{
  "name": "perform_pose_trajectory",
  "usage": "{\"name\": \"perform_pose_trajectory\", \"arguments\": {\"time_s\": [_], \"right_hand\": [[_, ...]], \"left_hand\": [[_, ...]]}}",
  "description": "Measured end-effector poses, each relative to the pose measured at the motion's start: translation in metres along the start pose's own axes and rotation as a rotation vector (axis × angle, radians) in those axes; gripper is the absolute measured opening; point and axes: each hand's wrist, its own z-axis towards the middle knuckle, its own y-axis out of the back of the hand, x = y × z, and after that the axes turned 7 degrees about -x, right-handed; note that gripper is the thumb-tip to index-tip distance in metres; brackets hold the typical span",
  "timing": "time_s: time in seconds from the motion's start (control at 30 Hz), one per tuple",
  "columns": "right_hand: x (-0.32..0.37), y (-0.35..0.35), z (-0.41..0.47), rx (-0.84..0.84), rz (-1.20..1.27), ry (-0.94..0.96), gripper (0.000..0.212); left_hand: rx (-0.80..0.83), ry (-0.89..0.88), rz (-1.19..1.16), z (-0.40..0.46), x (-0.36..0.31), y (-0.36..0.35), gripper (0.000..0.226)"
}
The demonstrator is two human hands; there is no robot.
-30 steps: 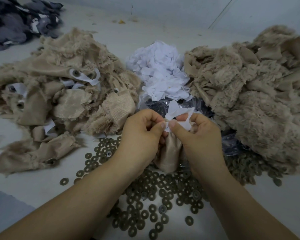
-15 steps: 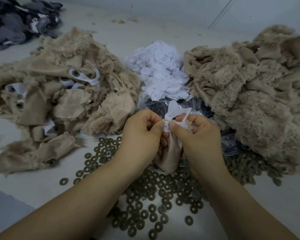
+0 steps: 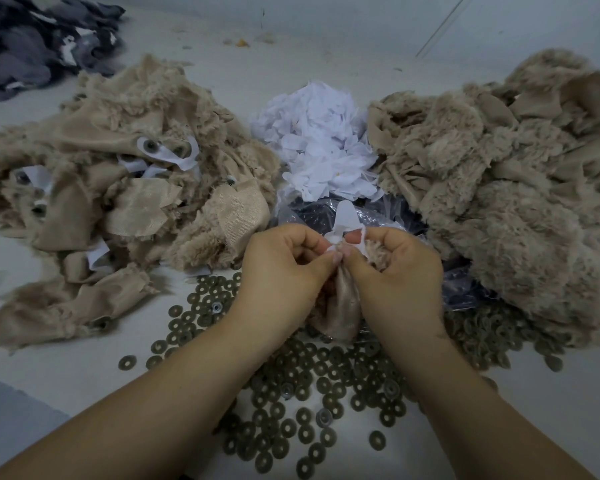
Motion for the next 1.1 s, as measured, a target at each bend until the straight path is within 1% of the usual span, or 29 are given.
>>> {"name": "perform_pose_trajectory", "arguments": {"time_s": [0.1, 0.17, 0.33, 0.43, 0.6, 0.73, 0.83, 0.9, 1.0, 1.1], "right_hand": [[0.0, -0.001, 0.0, 0.006, -0.012, 0.027, 0.013], [0.0, 0.0, 0.0, 0.02, 0.023, 0.011, 0.012], [0.0, 0.001, -0.001, 0.05, 0.186, -0.063, 0.015], [0.0, 0.001, -0.001, 0.064, 0.208, -0.084, 0.017], [-0.001, -0.001, -0.003, 0.053, 0.233, -0.103, 0.023], [-0.002, -0.001, -0.003, 0.041, 0.252, -0.11, 0.023], [-0.003, -0.001, -0.003, 0.046, 0.241, -0.096, 0.022], [-0.004, -0.002, -0.003, 0.056, 0.233, -0.079, 0.022], [-0.005, -0.002, -0.003, 0.07, 0.254, -0.089, 0.024], [-0.007, -0.001, 0.001, 0.144, 0.32, -0.169, 0.014]], "left_hand": [[-0.005, -0.063, 0.101, 0.0, 0.002, 0.0, 0.013], [0.002, -0.054, 0.104, 0.001, 0.003, 0.001, 0.015], [0.079, 0.171, -0.199, 0.005, 0.0, 0.007, 0.009], [0.09, 0.199, -0.219, 0.005, -0.001, 0.007, 0.013], [0.039, 0.143, -0.199, 0.003, 0.0, 0.005, 0.016], [0.02, 0.032, -0.072, 0.001, 0.003, 0.003, 0.024], [-0.027, -0.052, 0.047, 0.003, 0.008, 0.004, 0.031], [-0.055, -0.127, 0.145, 0.003, 0.011, 0.005, 0.031], [-0.051, -0.194, 0.235, 0.002, 0.01, 0.006, 0.027], [-0.043, -0.223, 0.283, 0.004, 0.007, 0.007, 0.022]]}}
